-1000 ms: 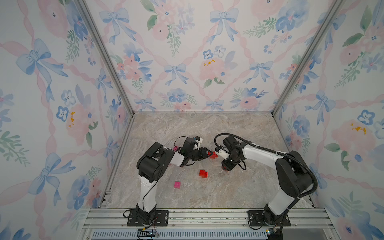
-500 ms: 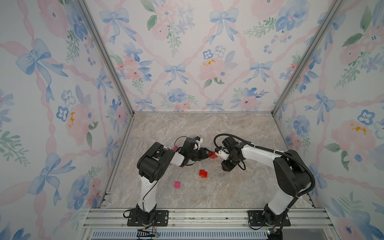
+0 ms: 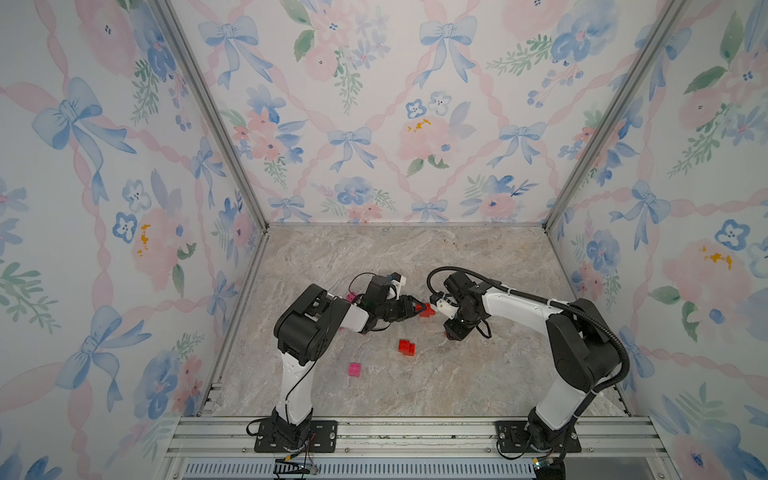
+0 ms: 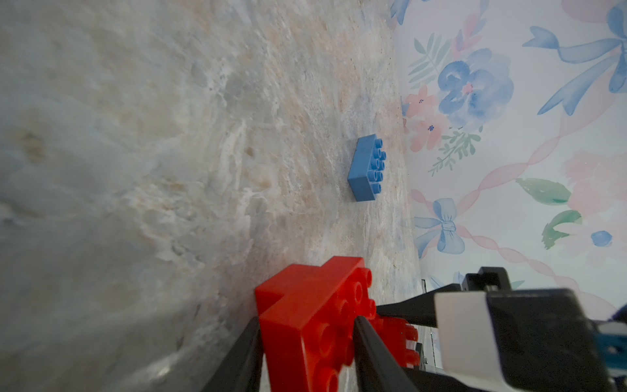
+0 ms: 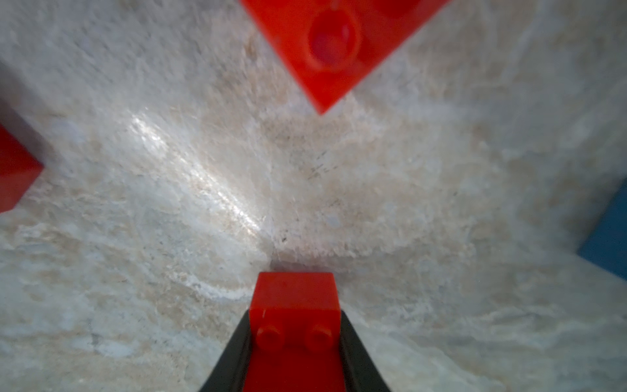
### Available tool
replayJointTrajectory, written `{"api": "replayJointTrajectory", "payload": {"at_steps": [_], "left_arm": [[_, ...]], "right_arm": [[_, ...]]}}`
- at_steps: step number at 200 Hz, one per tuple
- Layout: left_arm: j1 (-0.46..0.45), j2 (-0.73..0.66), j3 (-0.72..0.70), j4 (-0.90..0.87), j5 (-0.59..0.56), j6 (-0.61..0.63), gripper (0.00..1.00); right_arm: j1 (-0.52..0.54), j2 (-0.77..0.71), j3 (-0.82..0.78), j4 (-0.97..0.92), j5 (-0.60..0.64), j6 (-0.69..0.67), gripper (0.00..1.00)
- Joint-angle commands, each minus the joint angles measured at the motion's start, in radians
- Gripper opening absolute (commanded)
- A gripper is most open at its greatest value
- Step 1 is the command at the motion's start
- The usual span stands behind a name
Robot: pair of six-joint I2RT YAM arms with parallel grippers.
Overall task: Assemble the letter v with lego
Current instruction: Pick up the lego brick from the center of the board, then assemble the lego brick with the lego brick.
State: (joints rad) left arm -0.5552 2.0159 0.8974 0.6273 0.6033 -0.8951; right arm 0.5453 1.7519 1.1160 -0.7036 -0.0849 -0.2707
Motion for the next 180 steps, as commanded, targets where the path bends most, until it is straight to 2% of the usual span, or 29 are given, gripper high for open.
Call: {"api": "replayJointTrajectory", "payload": {"at_steps": [1,44,76,81,86,95,154,180], "left_arm": [[0.006,0.036,-0.009,-0.026,-0.005,0.008,0.45],[0.007,0.041,-0.009,-0.026,-0.005,0.005,0.43],[0.013,0.044,-0.015,-0.027,-0.002,0.002,0.47],[0.015,0.043,-0.018,-0.026,0.000,0.002,0.47],[0.018,0.043,-0.018,-0.026,0.002,0.002,0.48],[0.021,0.038,-0.020,-0.026,0.004,0.002,0.49],[0.030,0.028,-0.014,-0.027,0.032,0.004,0.50],[0.030,0.035,-0.011,-0.026,0.030,0.004,0.42]], "right_arm": [[-0.010,-0.017,0.078,-0.061,-0.007,-0.093,0.24],[-0.023,0.013,0.188,-0.133,-0.001,-0.361,0.21],[-0.042,0.084,0.308,-0.219,0.011,-0.486,0.20],[-0.045,0.091,0.322,-0.228,0.006,-0.499,0.19],[-0.047,0.099,0.335,-0.234,0.003,-0.512,0.12],[-0.049,0.110,0.352,-0.239,-0.001,-0.532,0.11],[-0.047,0.130,0.378,-0.216,-0.025,-0.574,0.10],[-0.047,0.132,0.376,-0.188,-0.049,-0.585,0.11]]}}
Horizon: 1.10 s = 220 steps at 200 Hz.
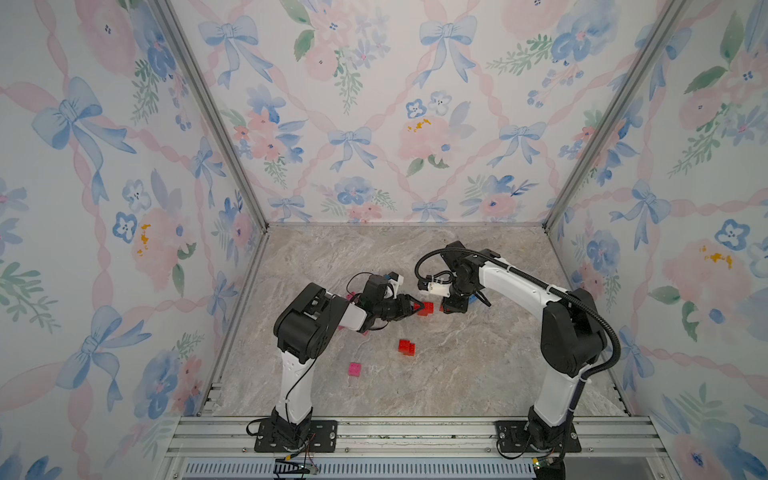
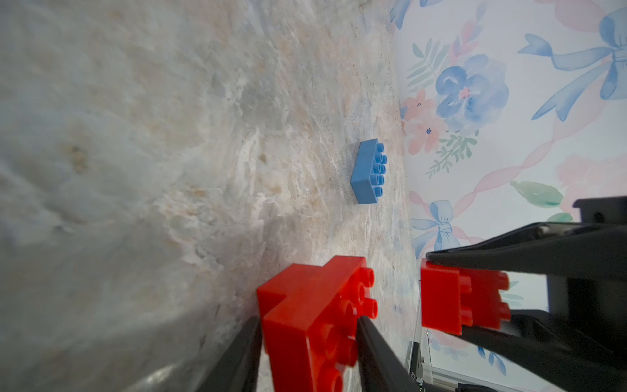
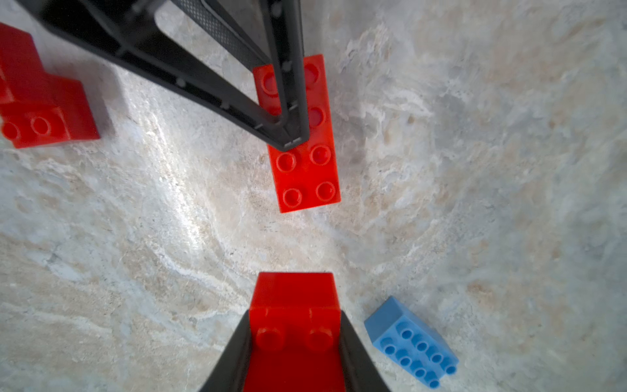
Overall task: Assemble the letter v with lego
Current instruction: Assemble the lego brick with the lego brick.
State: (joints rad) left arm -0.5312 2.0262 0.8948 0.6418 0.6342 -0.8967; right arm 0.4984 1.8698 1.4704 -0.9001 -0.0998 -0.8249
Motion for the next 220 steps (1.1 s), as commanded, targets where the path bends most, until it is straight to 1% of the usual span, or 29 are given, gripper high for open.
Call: {"api": "replayJointTrajectory", "payload": {"at_steps": [1,59,94,142,181,220], "left_arm": [[0.006,0.025,-0.008,-0.041,0.000,0.005,0.42],[0.006,0.033,-0.015,-0.041,0.000,0.003,0.37],[0.006,0.042,-0.016,-0.041,-0.005,-0.005,0.37],[0.012,0.063,-0.019,-0.041,-0.007,-0.013,0.45],[0.017,0.063,-0.019,-0.042,-0.007,-0.013,0.45],[0.019,0.067,-0.017,-0.041,-0.004,-0.014,0.45]], "right_arm": [[0.000,0.015,0.023,0.009,-0.034,-0.032,0.11],[0.005,0.052,0.064,0.009,-0.056,-0.061,0.10],[0.017,0.086,0.089,0.005,-0.043,-0.081,0.10],[0.027,0.114,0.112,-0.001,-0.049,-0.089,0.09],[0.031,0.115,0.110,-0.001,-0.075,-0.088,0.09],[0.032,0.143,0.134,-0.024,-0.054,-0.083,0.09]]}}
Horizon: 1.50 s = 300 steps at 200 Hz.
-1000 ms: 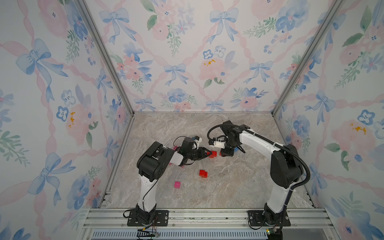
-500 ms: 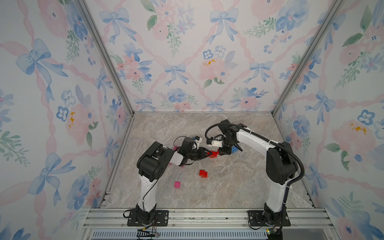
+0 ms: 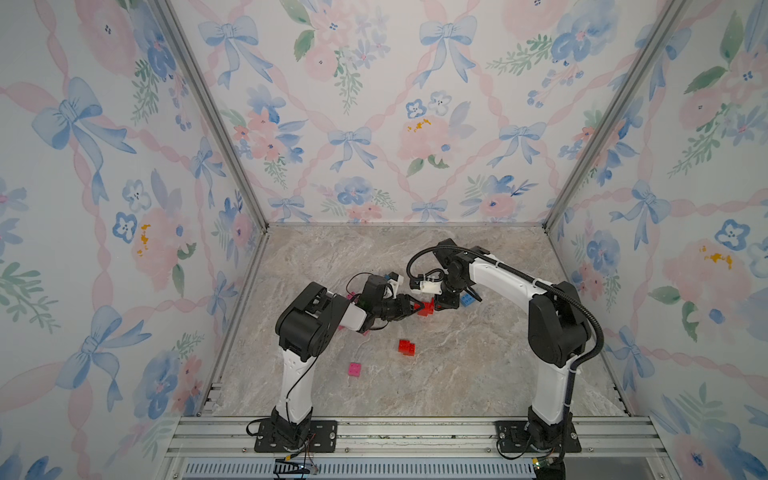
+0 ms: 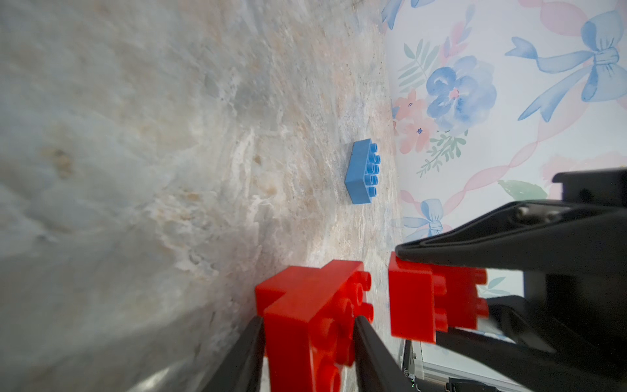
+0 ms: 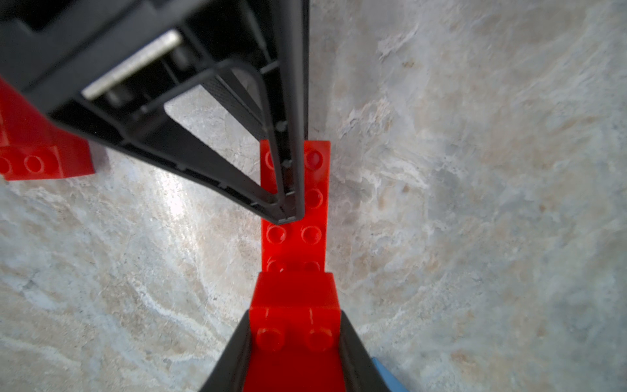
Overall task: Assemble the letter v with lego
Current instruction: Assemble the lego brick with the lego brick.
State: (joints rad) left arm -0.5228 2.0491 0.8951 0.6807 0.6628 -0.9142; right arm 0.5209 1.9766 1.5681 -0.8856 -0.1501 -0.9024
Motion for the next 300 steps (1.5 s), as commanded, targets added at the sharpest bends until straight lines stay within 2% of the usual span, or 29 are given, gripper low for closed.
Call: {"api": "replayJointTrajectory", "payload": {"at_steps": [1,131,300], "left_arm": [[0.010,0.044,-0.019,-0.080,-0.032,0.003,0.45],[0.012,0.063,-0.018,-0.079,-0.037,-0.001,0.43],[0.020,0.072,-0.041,-0.072,-0.040,-0.005,0.40]], "right_arm": [[0.010,0.037,0.037,-0.040,-0.003,-0.006,0.09],[0.039,0.095,0.088,-0.121,0.111,0.065,0.08],[0.048,0.138,0.085,-0.152,0.095,0.102,0.08]]}}
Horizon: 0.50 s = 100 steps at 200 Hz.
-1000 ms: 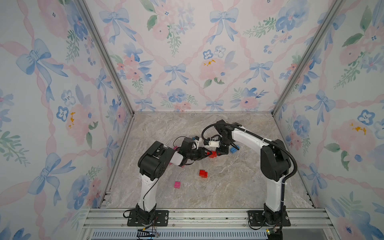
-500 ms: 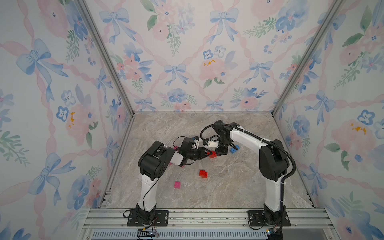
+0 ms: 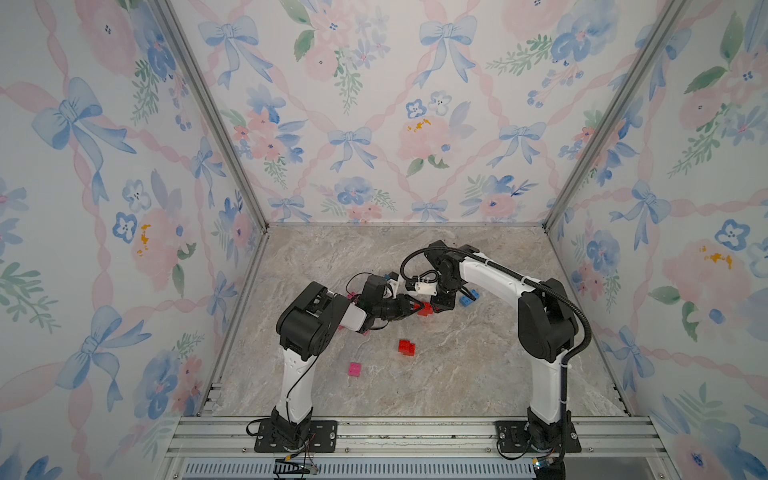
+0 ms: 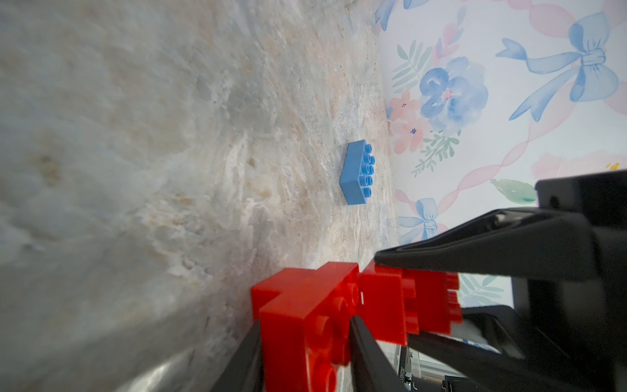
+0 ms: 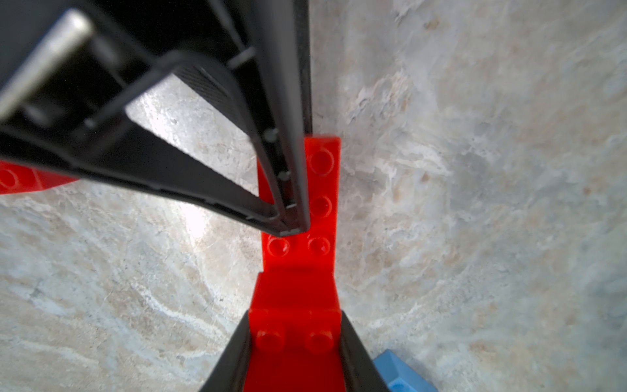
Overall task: Assemble the letter v with lego
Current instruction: Assemble the lego brick with the lego brick.
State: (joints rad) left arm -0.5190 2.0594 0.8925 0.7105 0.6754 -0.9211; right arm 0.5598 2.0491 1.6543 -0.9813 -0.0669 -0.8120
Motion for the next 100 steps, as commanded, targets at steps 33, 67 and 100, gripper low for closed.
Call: {"api": "replayJointTrajectory", "payload": {"at_steps": [33,67,100], "left_arm": [[0.018,0.067,-0.040,-0.099,-0.051,0.002,0.40],[0.020,0.069,-0.045,-0.097,-0.052,0.002,0.40],[0.019,0.070,-0.046,-0.094,-0.050,0.001,0.40]], "right_arm": [[0.014,0.067,-0.001,-0.060,0.005,0.007,0.08],[0.011,0.068,0.006,-0.079,0.034,0.003,0.08],[0.006,0.067,0.008,-0.075,0.014,0.003,0.13]]}}
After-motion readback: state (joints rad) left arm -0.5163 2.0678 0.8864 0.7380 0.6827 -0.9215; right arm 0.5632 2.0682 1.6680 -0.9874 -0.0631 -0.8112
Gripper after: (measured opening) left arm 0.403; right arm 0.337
